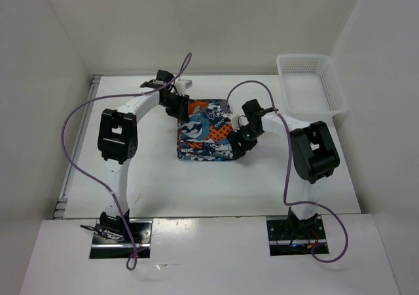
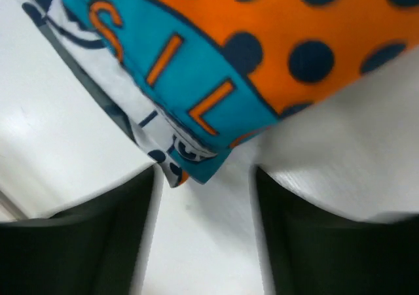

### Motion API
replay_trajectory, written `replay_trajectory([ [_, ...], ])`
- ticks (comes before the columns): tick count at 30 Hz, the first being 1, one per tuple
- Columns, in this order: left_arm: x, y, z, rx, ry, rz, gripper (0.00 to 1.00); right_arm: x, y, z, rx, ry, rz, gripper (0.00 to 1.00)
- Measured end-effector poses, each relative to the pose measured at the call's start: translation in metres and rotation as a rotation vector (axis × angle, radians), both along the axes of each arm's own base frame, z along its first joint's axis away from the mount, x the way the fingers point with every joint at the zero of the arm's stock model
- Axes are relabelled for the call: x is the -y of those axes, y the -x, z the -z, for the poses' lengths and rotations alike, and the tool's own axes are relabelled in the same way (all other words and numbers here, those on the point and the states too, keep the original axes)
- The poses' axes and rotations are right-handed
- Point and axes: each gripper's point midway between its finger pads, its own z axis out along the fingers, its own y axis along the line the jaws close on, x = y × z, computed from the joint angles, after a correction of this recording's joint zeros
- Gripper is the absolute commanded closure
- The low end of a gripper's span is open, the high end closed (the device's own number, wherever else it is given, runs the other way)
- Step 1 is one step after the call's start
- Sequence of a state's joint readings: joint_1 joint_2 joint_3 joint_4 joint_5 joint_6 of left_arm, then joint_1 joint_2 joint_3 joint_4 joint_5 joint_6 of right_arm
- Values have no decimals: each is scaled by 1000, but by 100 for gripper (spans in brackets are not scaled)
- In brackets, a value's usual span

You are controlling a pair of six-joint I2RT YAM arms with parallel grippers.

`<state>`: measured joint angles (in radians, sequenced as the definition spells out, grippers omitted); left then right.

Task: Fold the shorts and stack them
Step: Fold the shorts

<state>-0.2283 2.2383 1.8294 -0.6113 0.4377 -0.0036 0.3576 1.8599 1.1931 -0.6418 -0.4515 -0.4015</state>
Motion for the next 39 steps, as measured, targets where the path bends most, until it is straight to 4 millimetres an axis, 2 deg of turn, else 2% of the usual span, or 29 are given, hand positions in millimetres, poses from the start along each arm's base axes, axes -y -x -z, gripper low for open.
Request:
replay_trajectory([
  [3,-7,-8,-6,16,9,-17,23,-2,-4,-7,18,-8,-23,10],
  [6,-12,-9,-7,16,9,-28,14,-4,-16,-22,64,-6,-46,6],
  [7,-13,-9,-8,14,8,-29,4,-4,-23,-31,88,-6,-53,6],
  [9,-16,-8,-15,25,11,-35,3,-6,-38,-57,162,-20,-55,1],
  [12,-24,-7,-46,84,21,-50,0,1,-70,-120,353,-53,-22,1],
  [14,-44,-11,-82,165,21,-92,0,21,-89,-169,517,-59,53,1],
  [16,-78,-22,-126,286,-2,-175,0,55,-108,-223,699,-51,190,1],
  [18,-126,-30,-169,413,-49,-294,0,101,-125,-272,874,-21,369,1],
  [20,-175,-25,-200,506,-102,-415,0,149,-133,-305,1004,28,548,1],
  [21,-202,-19,-211,540,-141,-487,0,170,-134,-315,1051,58,626,1],
  [23,-240,-2,-219,576,-215,-598,0,203,-133,-322,1102,116,748,1],
  [25,-252,18,-210,569,-266,-651,0,219,-131,-321,1116,148,817,1],
  [29,-260,59,-165,482,-329,-687,0,233,-120,-303,1085,168,886,1],
  [32,-279,82,-140,414,-377,-741,0,241,-104,-298,1080,163,924,1],
  [35,-293,90,-135,399,-403,-780,0,243,-85,-303,1105,155,938,1],
  [39,-291,88,-142,426,-389,-776,0,241,-63,-310,1143,139,940,1],
])
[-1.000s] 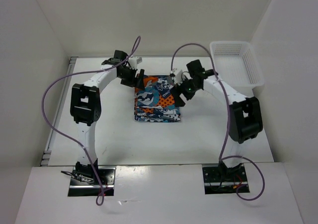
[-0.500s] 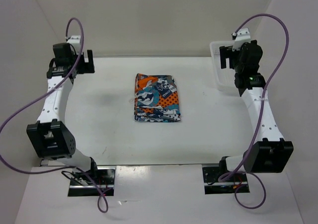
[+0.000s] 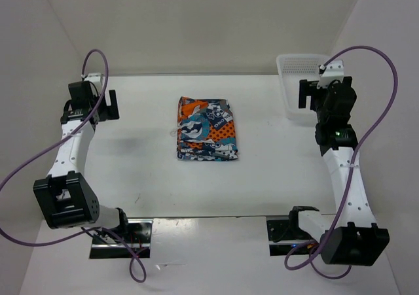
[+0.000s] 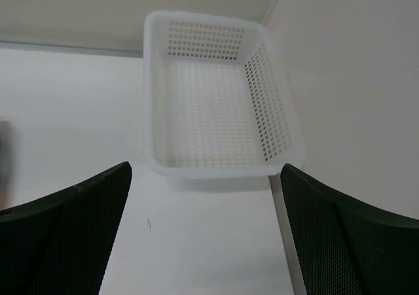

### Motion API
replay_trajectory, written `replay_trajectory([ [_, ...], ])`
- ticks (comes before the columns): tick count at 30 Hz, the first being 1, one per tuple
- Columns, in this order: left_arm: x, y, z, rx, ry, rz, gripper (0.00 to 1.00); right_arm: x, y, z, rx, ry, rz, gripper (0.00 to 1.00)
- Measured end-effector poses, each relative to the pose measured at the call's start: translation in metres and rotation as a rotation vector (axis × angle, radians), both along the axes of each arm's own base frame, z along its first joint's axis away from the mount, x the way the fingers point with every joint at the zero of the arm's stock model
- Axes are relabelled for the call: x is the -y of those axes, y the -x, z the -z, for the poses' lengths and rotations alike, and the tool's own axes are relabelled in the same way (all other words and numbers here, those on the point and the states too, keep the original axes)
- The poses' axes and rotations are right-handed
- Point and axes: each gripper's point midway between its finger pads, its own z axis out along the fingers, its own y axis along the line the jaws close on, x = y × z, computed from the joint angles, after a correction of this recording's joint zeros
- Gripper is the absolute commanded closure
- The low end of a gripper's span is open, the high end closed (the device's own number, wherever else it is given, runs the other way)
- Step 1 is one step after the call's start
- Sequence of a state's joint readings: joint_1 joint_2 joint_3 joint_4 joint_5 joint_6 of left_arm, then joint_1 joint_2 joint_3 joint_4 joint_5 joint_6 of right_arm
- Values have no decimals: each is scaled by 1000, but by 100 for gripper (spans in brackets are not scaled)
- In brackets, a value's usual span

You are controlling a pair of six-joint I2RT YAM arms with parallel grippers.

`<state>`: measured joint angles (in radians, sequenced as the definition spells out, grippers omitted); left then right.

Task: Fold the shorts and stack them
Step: Fold the shorts

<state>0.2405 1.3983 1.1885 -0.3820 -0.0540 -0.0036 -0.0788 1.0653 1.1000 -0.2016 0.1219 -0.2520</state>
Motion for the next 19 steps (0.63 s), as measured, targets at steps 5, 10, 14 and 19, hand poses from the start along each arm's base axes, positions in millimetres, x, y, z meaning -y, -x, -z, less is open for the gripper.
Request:
replay_trajectory([
  [5,3,0,-6,17,2,11,0,-2,17,4,12,1,-4,1],
  [10,3,2,-15,45,-4,11,0,-4,26,12,0,1,-12,1],
  [14,4,4,-18,57,-5,13,0,-6,29,11,3,-1,-23,1],
  [19,7,4,-16,58,3,26,0,-8,34,12,4,-1,-33,1],
])
